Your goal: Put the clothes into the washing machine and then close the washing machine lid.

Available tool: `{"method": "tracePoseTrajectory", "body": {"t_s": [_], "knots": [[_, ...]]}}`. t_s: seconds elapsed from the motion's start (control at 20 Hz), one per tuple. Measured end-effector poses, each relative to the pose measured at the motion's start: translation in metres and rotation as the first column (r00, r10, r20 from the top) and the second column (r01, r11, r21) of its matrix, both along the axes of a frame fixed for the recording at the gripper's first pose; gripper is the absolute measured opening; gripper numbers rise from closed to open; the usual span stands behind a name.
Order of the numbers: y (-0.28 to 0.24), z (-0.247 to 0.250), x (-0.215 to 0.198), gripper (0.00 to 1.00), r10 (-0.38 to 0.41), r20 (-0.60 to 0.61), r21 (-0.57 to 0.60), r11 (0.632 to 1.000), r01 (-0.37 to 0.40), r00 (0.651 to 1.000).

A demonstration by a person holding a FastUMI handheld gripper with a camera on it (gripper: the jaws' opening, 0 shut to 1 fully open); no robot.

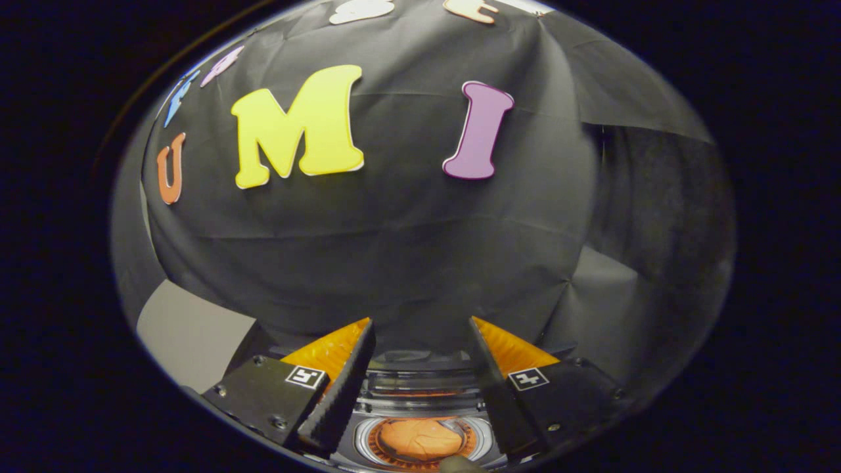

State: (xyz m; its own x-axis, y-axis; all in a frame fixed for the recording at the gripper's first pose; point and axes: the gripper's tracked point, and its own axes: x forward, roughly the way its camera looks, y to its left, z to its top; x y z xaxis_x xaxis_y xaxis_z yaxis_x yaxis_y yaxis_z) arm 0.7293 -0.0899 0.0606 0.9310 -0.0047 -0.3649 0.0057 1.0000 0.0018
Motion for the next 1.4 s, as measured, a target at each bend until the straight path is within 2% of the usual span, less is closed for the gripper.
{"method": "tracePoseTrajectory", "body": {"t_s": [0.2,0.4,0.45,0.6,1.1,1.4], "knots": [[-0.002,-0.024,0.031,0.87,-0.021,-0.052,0.000,1.000,0.021,0.998],[-0.008,-0.061,0.037,0.87,-0.039,-0.117,-0.009,0.999,0.038,0.992],[-0.007,-0.057,0.036,0.87,-0.032,-0.062,-0.003,0.999,0.032,0.998],[-0.012,-0.063,0.036,1.00,-0.046,-0.058,-0.004,0.999,0.046,0.997],[-0.011,-0.061,0.030,1.00,-0.039,-0.017,-0.012,0.999,0.039,0.999],[-0.012,-0.061,0.010,1.00,-0.035,0.006,-0.008,0.999,0.035,0.999]]}}
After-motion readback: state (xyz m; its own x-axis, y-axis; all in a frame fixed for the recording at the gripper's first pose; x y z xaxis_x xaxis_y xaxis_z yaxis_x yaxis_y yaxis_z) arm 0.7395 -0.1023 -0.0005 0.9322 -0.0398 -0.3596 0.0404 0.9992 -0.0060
